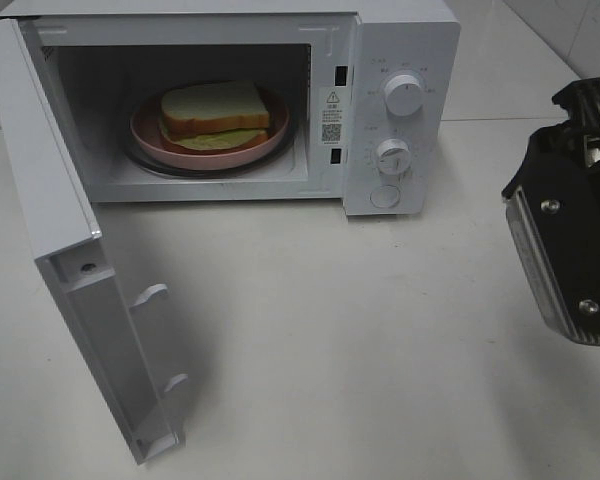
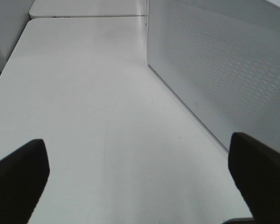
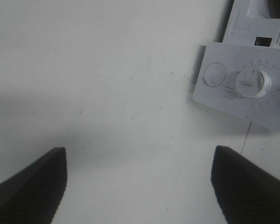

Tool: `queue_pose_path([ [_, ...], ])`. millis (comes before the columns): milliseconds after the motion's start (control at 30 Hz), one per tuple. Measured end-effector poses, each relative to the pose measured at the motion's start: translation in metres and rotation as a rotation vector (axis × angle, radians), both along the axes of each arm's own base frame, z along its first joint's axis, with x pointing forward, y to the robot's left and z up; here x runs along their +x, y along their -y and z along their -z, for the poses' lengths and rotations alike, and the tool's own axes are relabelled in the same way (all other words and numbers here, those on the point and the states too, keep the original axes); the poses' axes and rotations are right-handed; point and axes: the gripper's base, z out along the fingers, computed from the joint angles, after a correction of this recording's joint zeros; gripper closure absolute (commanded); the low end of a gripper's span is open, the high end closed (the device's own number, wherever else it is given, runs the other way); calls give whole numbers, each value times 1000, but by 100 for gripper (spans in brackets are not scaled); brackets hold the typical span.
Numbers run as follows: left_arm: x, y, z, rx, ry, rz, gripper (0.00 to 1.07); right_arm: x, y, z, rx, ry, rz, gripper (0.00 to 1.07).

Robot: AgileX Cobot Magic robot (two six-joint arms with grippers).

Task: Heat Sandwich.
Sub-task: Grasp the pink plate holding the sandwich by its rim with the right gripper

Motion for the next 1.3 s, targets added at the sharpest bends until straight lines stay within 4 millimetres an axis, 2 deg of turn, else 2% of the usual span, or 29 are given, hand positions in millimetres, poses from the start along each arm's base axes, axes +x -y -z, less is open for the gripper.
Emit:
queue_pose_path([
  [200, 0, 0, 0, 0, 0, 0, 7, 9, -9, 5, 0, -6, -17, 27],
  [367, 0, 0, 0, 0, 0, 0, 7, 20, -18, 2, 23, 17, -30, 27],
  [700, 0, 0, 0, 0, 0, 0, 7, 41, -57, 4, 62, 32, -118, 27],
  [967, 0, 0, 0, 0, 0, 0, 7, 73, -88, 7, 95, 24, -120, 27],
  [1167, 0, 0, 0, 0, 0, 0, 7, 88, -100, 9, 110, 15, -96, 27],
  [1300, 0, 0, 0, 0, 0, 0, 7, 98, -109, 11, 111, 11, -92, 22],
])
